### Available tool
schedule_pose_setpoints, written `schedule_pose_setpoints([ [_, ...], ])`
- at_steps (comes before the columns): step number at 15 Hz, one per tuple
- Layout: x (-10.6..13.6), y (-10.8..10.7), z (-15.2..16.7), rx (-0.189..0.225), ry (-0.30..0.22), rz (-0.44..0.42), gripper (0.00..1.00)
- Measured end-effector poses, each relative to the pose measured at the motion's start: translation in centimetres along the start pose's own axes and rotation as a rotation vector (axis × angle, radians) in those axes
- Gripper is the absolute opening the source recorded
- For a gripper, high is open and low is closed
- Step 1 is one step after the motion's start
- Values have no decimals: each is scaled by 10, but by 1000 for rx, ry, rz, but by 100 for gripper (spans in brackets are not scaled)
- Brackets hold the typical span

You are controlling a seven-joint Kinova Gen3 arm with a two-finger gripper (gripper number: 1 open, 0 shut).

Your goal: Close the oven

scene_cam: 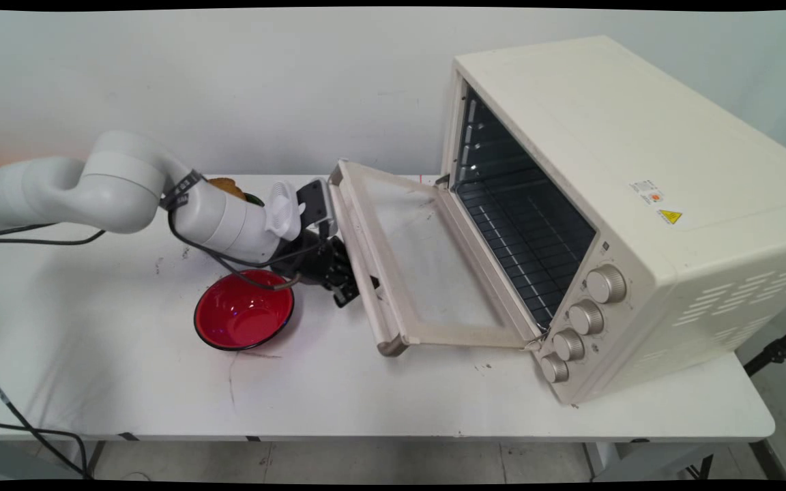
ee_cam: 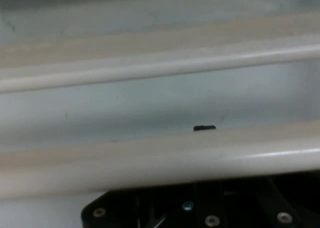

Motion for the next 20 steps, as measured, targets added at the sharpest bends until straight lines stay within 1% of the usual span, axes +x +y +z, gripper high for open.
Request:
schedule_pose_setpoints([
  [5,35,1,-6,-21,61,2,0],
  [9,69,3,-14,-34,114,6,0],
  [17,120,4,-29,-43,198,11,0],
  [20,141,3,-40,-45,232,20,0],
])
